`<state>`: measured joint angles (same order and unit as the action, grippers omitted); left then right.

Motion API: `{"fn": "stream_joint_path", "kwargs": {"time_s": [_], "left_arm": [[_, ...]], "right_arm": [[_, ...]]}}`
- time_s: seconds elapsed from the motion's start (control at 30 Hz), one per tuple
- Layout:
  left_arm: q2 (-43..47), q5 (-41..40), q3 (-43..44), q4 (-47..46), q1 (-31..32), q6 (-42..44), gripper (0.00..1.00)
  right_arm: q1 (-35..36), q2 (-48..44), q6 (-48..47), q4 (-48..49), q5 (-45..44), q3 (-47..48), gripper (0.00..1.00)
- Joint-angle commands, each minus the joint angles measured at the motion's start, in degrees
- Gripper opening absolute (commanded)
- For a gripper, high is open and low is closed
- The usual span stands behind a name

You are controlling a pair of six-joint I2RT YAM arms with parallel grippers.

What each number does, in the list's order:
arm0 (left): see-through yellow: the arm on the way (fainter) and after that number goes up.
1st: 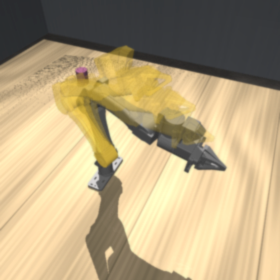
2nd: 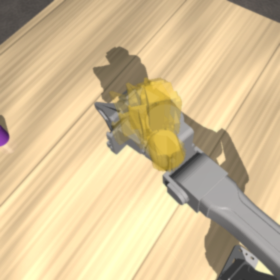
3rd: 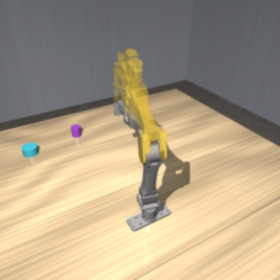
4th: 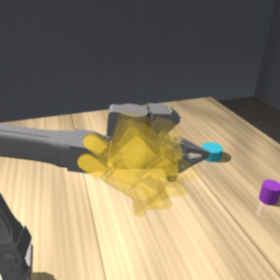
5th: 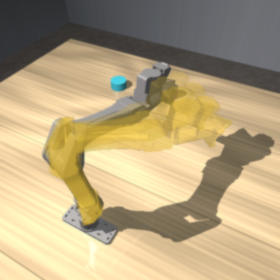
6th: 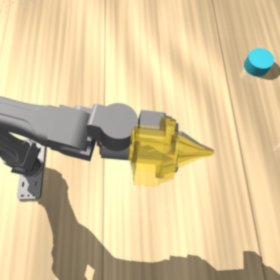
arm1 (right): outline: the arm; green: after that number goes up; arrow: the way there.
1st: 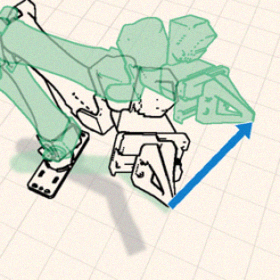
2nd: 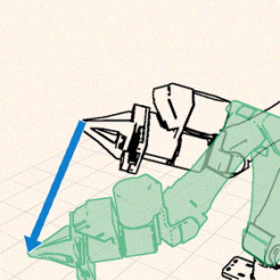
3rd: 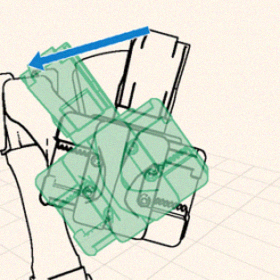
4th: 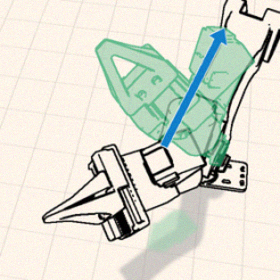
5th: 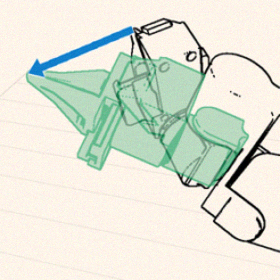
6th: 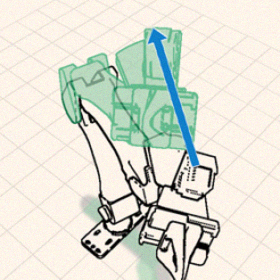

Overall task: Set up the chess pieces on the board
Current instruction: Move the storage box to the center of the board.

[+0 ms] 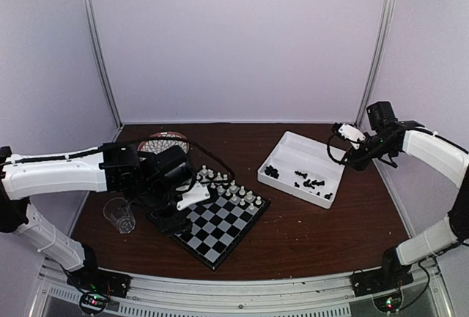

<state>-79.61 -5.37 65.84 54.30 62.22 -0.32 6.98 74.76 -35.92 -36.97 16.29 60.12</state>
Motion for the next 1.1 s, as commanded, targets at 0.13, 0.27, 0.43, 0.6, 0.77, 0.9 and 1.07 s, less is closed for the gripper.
{"fn": "stream_joint_path", "kwargs": {"time_s": [0.13, 0.27, 0.43, 0.6, 0.77, 0.9, 1.07], "left_arm": [[-3.00, 7.54, -2.60, 4.95, 5.21, -2.01, 0.66], [-4.80, 1.32, -3.32, 4.97, 8.96, -3.05, 0.94], [-6.68, 0.72, -4.92, 5.16, 9.42, -4.65, 0.90], [-9.88, -7.93, -5.38, 5.77, 9.48, -7.57, 0.89], [-11.60, -11.03, -4.90, 5.64, 9.43, -7.33, 0.92], [-12.43, -12.94, -5.08, 4.80, 9.48, -7.06, 0.93], [-12.93, -14.28, -5.91, 2.39, 9.44, -6.95, 0.93]], "right_arm": [[0.78, 22.44, -3.21, -4.64, -4.52, 12.43, 0.15], [0.81, 29.87, -1.59, -4.90, -6.93, 17.91, 0.11], [0.90, 33.79, -2.87, -5.37, -8.11, 20.22, 0.09], [0.90, 36.27, -5.63, -5.79, -9.94, 18.96, 0.06], [0.80, 35.37, -8.06, -5.57, -12.36, 15.88, 0.02], [0.66, 31.88, -11.21, -4.92, -12.98, 10.73, 0.02], [0.58, 28.11, -13.27, -6.24, -13.52, 3.41, 0.02]]}}
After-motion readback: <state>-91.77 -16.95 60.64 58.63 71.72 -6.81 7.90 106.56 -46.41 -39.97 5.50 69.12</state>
